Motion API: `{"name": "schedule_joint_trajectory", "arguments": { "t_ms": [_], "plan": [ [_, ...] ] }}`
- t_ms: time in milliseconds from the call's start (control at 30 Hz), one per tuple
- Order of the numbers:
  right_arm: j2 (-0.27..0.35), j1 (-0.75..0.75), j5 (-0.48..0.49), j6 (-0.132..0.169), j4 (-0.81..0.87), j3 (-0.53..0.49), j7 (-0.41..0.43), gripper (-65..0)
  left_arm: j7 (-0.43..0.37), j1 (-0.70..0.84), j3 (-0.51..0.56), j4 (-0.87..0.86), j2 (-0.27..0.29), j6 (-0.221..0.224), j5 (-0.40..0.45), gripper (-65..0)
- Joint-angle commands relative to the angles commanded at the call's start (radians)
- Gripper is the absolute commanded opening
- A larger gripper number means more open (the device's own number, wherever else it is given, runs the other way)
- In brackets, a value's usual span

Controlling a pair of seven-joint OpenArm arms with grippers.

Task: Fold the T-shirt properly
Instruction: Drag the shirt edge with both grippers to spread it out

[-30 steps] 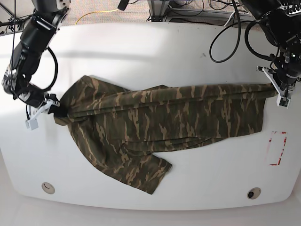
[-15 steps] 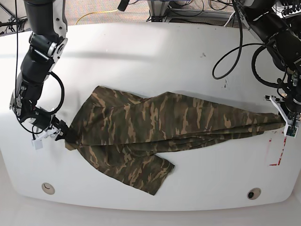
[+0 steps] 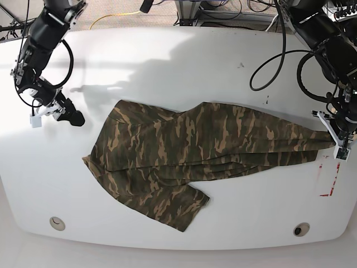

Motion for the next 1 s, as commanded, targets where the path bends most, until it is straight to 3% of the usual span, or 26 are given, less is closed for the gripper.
{"name": "schedule_joint_trajectory", "arguments": {
  "t_ms": [133, 300, 400, 533, 700, 867, 1000],
  "plan": [
    [-0.08, -0.043, -0.009, -0.011, 0.091, -0.002, 0.0, -22.0, 0.0, 0.0, -0.006, 0.0, 0.0, 0.0, 0.0, -65.0],
    [-0.16, -0.049, -0.015, -0.106, 0.1, -0.003, 0.0, -22.0, 0.0, 0.023, -0.006, 0.005, 0.0, 0.0, 0.003, -65.0],
    [-0.186, -0.044, -0.017, -0.137, 0.1, -0.012, 0.003, -22.0, 0.0, 0.029, -0.006, 0.008, 0.0, 0.0, 0.003, -65.0],
    [-0.192, -0.009, -0.017, -0.167, 0.1, -0.081, 0.025, -24.4, 0.002, 0.044, -0.003, 0.006, 0.0, 0.0, 0.005, -65.0],
    [-0.196, -0.003, -0.017, -0.192, 0.1, -0.15, 0.057, -36.5, 0.002, 0.069, -0.005, 0.008, 0.0, 0.0, 0.002, -65.0],
    [-0.19, -0.002, -0.017, -0.249, 0.1, -0.207, 0.083, -32.3, 0.002, 0.072, -0.008, 0.008, 0.0, 0.0, 0.005, -65.0],
    [-0.19, -0.002, -0.017, -0.269, 0.1, -0.215, 0.092, -31.1, 0.002, 0.075, -0.008, 0.008, 0.0, 0.0, 0.003, -65.0]
  ]
}}
